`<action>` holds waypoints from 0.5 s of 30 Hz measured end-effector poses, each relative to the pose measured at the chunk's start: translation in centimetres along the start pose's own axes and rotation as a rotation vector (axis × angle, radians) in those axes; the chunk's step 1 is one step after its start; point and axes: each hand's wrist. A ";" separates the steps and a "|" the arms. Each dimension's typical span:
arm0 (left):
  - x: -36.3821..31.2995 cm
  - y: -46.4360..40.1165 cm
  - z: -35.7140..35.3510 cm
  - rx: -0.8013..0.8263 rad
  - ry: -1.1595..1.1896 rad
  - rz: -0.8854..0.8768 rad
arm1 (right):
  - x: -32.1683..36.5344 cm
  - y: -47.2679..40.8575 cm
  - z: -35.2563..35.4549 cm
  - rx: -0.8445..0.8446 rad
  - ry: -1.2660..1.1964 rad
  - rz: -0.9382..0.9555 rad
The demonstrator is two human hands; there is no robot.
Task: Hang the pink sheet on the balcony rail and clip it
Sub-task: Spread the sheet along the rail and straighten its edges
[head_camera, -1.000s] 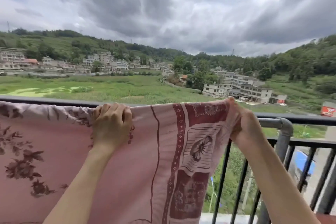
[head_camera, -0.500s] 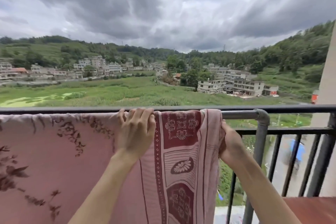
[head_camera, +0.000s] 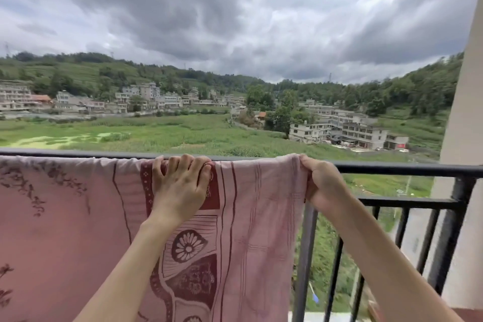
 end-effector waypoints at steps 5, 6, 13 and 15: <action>-2.7 -0.3 -1.6 -0.117 0.001 0.176 | 0.8 -2.2 6.0 -0.031 0.027 -0.001; -3.1 -0.4 -1.6 -0.125 0.005 0.205 | 0.3 -2.1 6.7 -0.017 0.063 -0.001; -5.8 0.5 -2.5 -0.184 -0.050 0.284 | -2.1 -2.5 10.3 -0.007 0.099 0.006; -7.8 0.8 -3.5 -0.214 0.022 0.252 | -2.5 -3.0 11.1 0.010 0.005 0.009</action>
Point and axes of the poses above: each hand's wrist, its own y-axis away from the middle knuckle, its own z-axis out of the back of the hand, x = y × z, and after that the axes turned 12 degrees about y, right-handed
